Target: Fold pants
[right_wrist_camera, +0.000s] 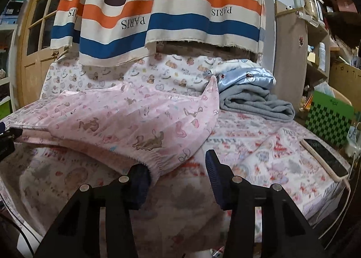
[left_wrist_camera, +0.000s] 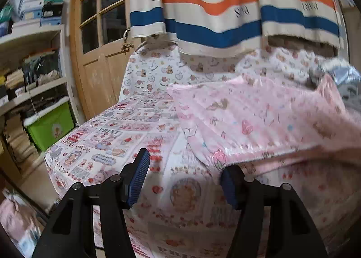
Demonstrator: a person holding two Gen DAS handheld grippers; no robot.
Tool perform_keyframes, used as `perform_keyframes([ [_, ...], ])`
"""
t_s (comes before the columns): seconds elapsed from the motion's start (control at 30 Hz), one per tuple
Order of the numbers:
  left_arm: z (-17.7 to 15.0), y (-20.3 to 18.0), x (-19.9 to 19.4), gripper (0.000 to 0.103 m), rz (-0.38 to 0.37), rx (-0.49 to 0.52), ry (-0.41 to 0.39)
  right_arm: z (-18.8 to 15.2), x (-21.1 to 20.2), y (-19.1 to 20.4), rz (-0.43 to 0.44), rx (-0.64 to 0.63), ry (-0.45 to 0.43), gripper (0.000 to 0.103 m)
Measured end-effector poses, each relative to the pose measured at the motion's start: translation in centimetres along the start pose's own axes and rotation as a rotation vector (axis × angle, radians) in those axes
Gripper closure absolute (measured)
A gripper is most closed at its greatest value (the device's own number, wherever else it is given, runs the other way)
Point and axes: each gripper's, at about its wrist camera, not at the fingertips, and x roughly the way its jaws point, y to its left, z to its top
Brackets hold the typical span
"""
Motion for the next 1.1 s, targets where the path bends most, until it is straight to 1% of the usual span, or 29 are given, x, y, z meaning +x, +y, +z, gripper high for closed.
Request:
perform_keyframes([
  [0.07,-0.5,-0.4,0.0,0.044,0.007,0.020,0.005,-0.3,-0.2,0.4,-0.014,-0.025,-0.002,0.055],
  [0.2,-0.8,0.0,-0.8,0.044,-0.021,0.027,-0.027,-0.8,0.0,0.2,0.015,-0.020,0.022,0.055],
  [0.3,-1.3,0.1,-1.1,0.043,-0.036,0.025,-0.023,-1.2,-0.1,0.3,0.028,-0.032,0.016,0.055],
  [0.37,-1.6,0.2,-1.6,0.043,-0.043,0.020,-0.038,-1.5,-0.4,0.4,0.044,-0.036,0.002,0.055],
  [0.43,-2.0,0.2,-2.1,0.039,-0.057,0.026,-0.048,-1.8,-0.8,0.6,0.021,-0.041,-0.015,0.055],
  [0.47,-2.2,0.2,-2.4,0.039,-0.070,0.030,-0.055,-2.0,-1.2,0.8,-0.004,-0.055,-0.033,0.055],
  [0.5,-2.5,0.2,-2.7,0.039,-0.078,0.035,-0.065,-2.2,-1.6,1.0,-0.008,-0.062,-0.045,0.055],
  [0.57,-3.0,0.1,-3.5,0.039,-0.084,0.059,-0.085,-2.4,-2.2,1.1,0.026,-0.055,-0.054,0.055],
  [0.6,-3.1,0.0,-4.0,0.039,-0.084,0.064,-0.095,-2.5,-2.6,1.1,0.056,-0.046,-0.062,0.055],
  [0.67,-3.0,0.2,-5.1,0.039,-0.093,0.054,-0.128,-2.5,-3.4,1.1,0.082,-0.044,-0.089,0.055],
  [0.77,-2.2,0.4,-6.2,0.039,-0.099,0.023,-0.189,-1.9,-4.1,0.8,0.099,-0.039,-0.122,0.055],
  [0.83,-1.3,0.0,-6.3,0.039,-0.104,0.021,-0.211,-1.1,-4.1,-0.2,0.108,-0.007,-0.138,0.055],
  [0.87,-0.7,-0.3,-6.3,0.041,-0.117,0.021,-0.220,-0.7,-4.0,-0.6,0.113,0.007,-0.144,0.055],
  [0.93,0.2,-1.0,-6.5,0.055,-0.162,0.013,-0.245,0.2,-3.8,-2.0,0.107,0.040,-0.162,0.055],
  [0.97,0.7,-1.5,-6.6,0.057,-0.193,0.011,-0.256,1.0,-3.6,-3.1,0.096,0.065,-0.175,0.055],
  [1.0,1.2,-2.1,-6.9,0.062,-0.239,0.006,-0.268,1.5,-3.5,-3.9,0.092,0.075,-0.177,0.055],
  [1.03,1.7,-2.7,-7.2,0.069,-0.302,0.000,-0.280,2.1,-3.4,-4.6,0.082,0.080,-0.174,0.055],
  [1.07,2.1,-3.3,-7.5,0.071,-0.365,-0.003,-0.294,2.9,-3.5,-5.5,0.064,0.080,-0.182,0.055],
  [1.1,2.3,-4.0,-8.0,0.073,-0.411,0.000,-0.309,3.6,-3.7,-6.3,0.058,0.074,-0.199,0.055],
])
